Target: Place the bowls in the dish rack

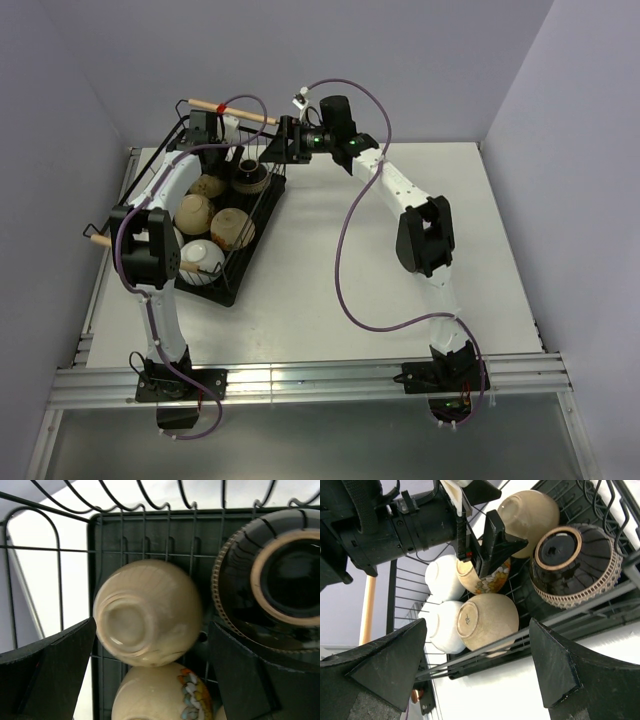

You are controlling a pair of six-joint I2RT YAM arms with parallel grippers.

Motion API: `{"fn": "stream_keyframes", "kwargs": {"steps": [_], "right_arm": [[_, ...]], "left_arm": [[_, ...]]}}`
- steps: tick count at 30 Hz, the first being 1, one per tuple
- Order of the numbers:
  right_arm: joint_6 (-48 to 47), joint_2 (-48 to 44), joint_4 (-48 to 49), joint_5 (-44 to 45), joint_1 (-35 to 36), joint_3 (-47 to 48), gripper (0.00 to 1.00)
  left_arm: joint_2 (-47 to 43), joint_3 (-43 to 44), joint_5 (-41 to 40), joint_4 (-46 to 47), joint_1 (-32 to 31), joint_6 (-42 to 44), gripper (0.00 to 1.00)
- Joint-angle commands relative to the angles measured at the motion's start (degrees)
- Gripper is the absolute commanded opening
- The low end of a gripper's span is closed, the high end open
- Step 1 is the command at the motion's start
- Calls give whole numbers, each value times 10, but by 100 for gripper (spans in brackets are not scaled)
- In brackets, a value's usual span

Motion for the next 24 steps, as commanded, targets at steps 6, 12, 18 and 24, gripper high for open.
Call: {"fn": "stream_keyframes", "kwargs": {"steps": [6,12,18,24], "right_arm": [[-71,-88,-61,16,-6,-3,91],[-137,-164,-122,51,-20,-39,98],[-168,-284,-148,68,-75,-154,100],[-217,-410,-192,93,-164,-280,100]], "left_arm": [[-77,58,114,-47,12,-67,99],[-122,90,255,-98,28,-130,99],[-159,98,309,-147,15,-188,99],[-250,5,333,-127,15,-203,99]]}}
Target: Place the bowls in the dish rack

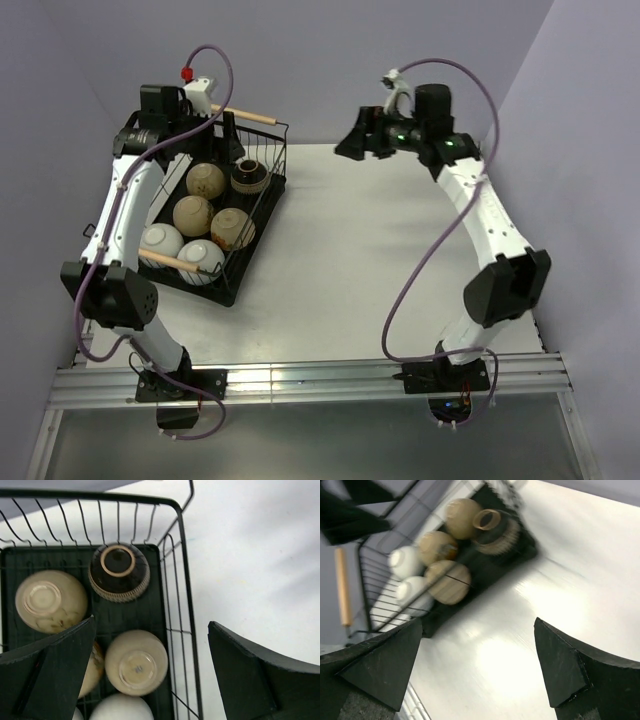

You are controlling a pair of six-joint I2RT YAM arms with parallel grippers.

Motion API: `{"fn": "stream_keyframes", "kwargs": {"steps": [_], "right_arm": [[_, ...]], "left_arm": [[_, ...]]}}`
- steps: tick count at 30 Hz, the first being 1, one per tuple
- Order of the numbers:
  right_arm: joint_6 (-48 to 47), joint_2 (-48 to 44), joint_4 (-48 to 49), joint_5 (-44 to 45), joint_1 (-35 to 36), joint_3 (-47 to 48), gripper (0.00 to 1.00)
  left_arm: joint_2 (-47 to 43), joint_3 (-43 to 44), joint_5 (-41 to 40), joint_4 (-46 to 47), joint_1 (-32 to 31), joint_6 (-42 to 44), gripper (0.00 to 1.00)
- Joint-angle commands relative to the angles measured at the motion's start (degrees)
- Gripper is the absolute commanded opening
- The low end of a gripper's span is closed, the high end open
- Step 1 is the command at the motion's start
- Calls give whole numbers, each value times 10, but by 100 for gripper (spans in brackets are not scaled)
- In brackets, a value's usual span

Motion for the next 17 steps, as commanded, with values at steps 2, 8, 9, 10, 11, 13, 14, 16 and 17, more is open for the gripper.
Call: {"fn": "stream_keyframes", "kwargs": {"steps": [2,8,9,10,11,13,14,16,17], "right_arm": [[-70,-116,-46,39,-61,-105,100],[-119,-251,-76,98,-93,-242,100],[-120,-265,-78,103,-93,-256,100],[-117,-277,-78,107,-94,-269,100],[-115,-297,-78,109,-94,-289,100],[-113,-314,-75,110,-93,-307,100],[-113,-329,-72,113,-94,-320,100],[-117,-348,-72,122,-93,-327,100],[-119,-350,-73,127,-93,-325,100]], "left_arm": [[-87,-60,32,3,0,-29,100],[-166,-163,38,30,0,-35,99],[-183,-183,40,33,0,-39,100],[-191,-192,43,37,1,-41,100],[-206,-201,44,41,0,-42,99],[-220,-225,44,47,0,-46,100],[-233,-239,46,48,0,-47,99],[-243,-247,52,44,0,-42,99],[-255,-258,59,45,0,-36,100]]}}
